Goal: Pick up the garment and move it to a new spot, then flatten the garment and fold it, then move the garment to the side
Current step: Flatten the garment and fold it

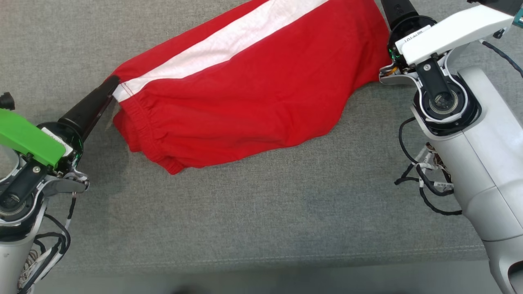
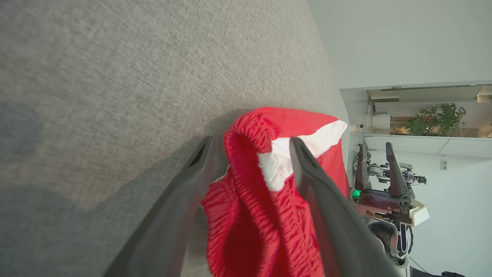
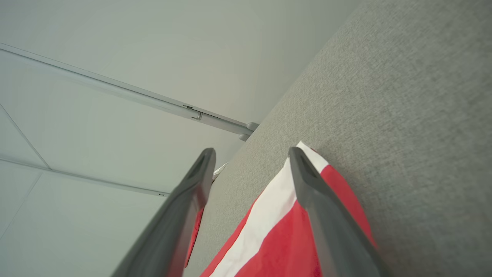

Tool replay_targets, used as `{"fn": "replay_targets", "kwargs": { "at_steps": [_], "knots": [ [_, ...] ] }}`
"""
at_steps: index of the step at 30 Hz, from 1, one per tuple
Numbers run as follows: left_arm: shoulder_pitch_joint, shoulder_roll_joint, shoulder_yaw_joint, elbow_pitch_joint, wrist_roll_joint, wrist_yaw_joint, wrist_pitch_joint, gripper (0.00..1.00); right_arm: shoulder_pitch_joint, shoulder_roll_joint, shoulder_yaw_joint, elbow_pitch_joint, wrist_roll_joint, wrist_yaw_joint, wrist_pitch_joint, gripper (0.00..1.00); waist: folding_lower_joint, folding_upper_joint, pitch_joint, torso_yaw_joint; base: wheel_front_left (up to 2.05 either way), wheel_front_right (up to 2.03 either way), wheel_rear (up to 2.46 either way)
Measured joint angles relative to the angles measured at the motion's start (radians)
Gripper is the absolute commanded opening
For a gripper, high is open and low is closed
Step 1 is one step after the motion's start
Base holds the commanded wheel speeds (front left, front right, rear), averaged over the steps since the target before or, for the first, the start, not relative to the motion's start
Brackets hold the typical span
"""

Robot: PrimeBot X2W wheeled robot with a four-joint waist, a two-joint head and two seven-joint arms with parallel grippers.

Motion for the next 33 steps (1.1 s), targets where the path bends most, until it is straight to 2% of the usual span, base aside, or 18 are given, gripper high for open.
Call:
{"fn": "replay_targets", "kwargs": {
  "at_steps": [3, 6, 10, 12, 16, 20, 24, 26, 27, 30, 33],
  "knots": [
    [0.001, -0.016, 0.002, 0.024, 0.000, 0.000, -0.016, 1.00, 0.001, 0.010, -0.005, 0.027, 0.000, 0.022, -0.020, 1.00, 0.0000, 0.0000, -0.020, -0.002, 0.00, 0.00, 0.00],
    [0.015, -0.034, 0.019, 0.045, 0.000, -0.004, -0.047, 1.00, 0.021, 0.023, -0.008, 0.044, 0.001, 0.066, -0.049, 1.00, 0.0000, 0.0000, -0.054, -0.007, 0.00, 0.00, 0.00],
    [0.052, -0.051, 0.036, 0.049, 0.000, -0.033, -0.081, 1.00, 0.083, 0.018, -0.004, 0.053, -0.009, 0.113, -0.089, 1.00, 0.0000, 0.0000, -0.096, -0.014, 0.00, 0.00, 0.00],
    [0.076, -0.053, 0.039, 0.045, 0.013, -0.053, -0.106, 1.00, 0.111, -0.010, 0.011, 0.059, -0.081, 0.123, -0.131, 1.00, 0.0000, 0.0000, -0.120, -0.019, 0.00, 0.00, 0.00],
    [0.108, -0.068, 0.054, 0.013, 0.071, -0.109, -0.172, 1.00, 0.150, -0.110, 0.012, 0.068, -0.249, 0.121, -0.189, 1.00, 0.0000, 0.0000, -0.171, -0.027, 0.00, 0.00, 0.00],
    [0.153, -0.064, 0.049, -0.003, 0.191, -0.142, -0.253, 1.00, 0.231, -0.146, -0.005, 0.072, -0.352, 0.089, -0.191, 1.00, 0.0000, 0.0000, -0.225, -0.035, 0.00, 0.00, 0.00],
    [0.241, -0.071, 0.027, 0.009, 0.270, -0.145, -0.328, 1.00, 0.310, -0.165, -0.029, 0.065, -0.468, 0.042, -0.189, 1.00, 0.0000, 0.0000, -0.279, -0.044, 0.00, 0.00, 0.00],
    [0.281, -0.083, 0.012, 0.017, 0.311, -0.145, -0.367, 1.00, 0.342, -0.160, -0.094, 0.036, -0.507, 0.016, -0.189, 1.00, 0.0000, 0.0000, -0.307, -0.049, 0.00, 0.00, 0.00],
    [0.315, -0.099, 0.001, 0.024, 0.337, -0.150, -0.406, 1.00, 0.366, -0.158, -0.130, 0.003, -0.566, -0.004, -0.189, 1.00, 0.0000, 0.0000, -0.336, -0.055, 0.00, 0.00, 0.00],
    [0.357, -0.128, -0.011, 0.035, 0.388, -0.152, -0.469, 1.00, 0.429, -0.146, -0.173, -0.039, -0.624, -0.022, -0.189, 1.00, 0.0000, 0.0000, -0.378, -0.065, 0.00, 0.00, 0.00],
    [0.384, -0.135, -0.028, 0.055, 0.476, -0.151, -0.536, 1.00, 0.524, -0.130, -0.212, -0.056, -0.667, -0.036, -0.189, 1.00, 0.0000, 0.0000, -0.420, -0.073, 0.00, 0.00, 0.00]
  ]
}}
